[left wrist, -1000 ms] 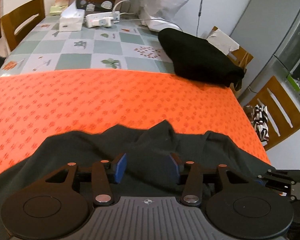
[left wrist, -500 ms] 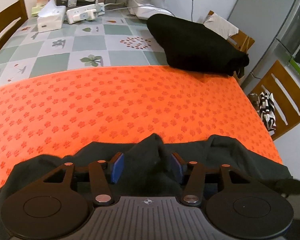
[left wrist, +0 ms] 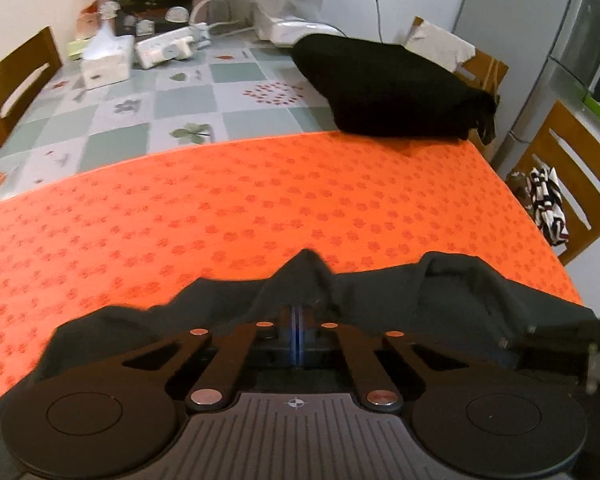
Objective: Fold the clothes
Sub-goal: 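Grasp the garment collar with both grippers and pull it straight, then hold the collar edge with both grippers and lift the garment off the tablecloth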
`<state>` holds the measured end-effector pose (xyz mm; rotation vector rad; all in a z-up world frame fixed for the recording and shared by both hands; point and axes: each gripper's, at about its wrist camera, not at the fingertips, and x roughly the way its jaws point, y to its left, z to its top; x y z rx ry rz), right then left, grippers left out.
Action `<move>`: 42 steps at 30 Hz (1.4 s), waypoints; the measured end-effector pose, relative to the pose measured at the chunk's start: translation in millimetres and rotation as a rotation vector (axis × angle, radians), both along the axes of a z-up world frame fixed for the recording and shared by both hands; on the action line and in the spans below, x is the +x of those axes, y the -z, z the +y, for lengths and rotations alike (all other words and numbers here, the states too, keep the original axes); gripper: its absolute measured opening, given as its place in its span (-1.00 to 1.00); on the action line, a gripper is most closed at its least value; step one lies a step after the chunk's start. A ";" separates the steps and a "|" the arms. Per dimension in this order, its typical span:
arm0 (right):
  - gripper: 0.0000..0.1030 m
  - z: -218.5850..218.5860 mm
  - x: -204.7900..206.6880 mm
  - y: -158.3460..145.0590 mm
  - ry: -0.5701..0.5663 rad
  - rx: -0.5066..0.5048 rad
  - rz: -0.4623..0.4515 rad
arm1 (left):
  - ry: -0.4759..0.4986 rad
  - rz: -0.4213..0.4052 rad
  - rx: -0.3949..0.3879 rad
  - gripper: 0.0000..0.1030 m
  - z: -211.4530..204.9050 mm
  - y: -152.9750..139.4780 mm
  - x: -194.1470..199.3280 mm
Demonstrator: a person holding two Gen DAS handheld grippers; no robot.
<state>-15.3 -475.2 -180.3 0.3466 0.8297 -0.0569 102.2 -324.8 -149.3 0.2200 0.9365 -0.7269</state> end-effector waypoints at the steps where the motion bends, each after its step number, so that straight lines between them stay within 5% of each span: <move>1: -0.89 -1.0 -2.0 -2.6 0.005 -0.013 -0.007 | -0.012 0.002 -0.001 -0.94 8.1 -3.4 -1.6; 11: -0.92 -4.7 -24.5 -11.5 0.013 -0.103 -0.018 | -0.117 0.065 0.024 -0.90 71.6 -2.9 -26.2; 18: -0.86 1.0 -30.8 -11.6 0.011 -0.099 -0.015 | -0.075 0.061 0.001 -0.55 61.7 -5.8 -34.1; 24: -0.46 8.8 -22.0 -13.5 -0.053 -0.056 -0.026 | -0.040 0.061 -0.028 -0.41 36.7 -9.0 -26.1; 28: -0.49 14.3 -16.5 -5.9 -0.073 -0.066 0.002 | -0.022 0.068 -0.032 -0.24 18.1 -7.3 -17.2; 30: -0.88 15.1 -15.2 -1.3 -0.073 -0.073 0.020 | -0.015 0.062 -0.023 -0.06 6.9 -4.8 -12.6; 36: -0.89 6.2 -20.2 2.6 -0.009 -0.060 0.021 | 0.011 0.069 0.005 0.02 -29.1 8.6 -1.0; 42: -0.89 1.1 -18.5 3.1 0.013 -0.067 0.015 | 0.054 0.011 0.139 -0.01 -49.1 23.9 -6.7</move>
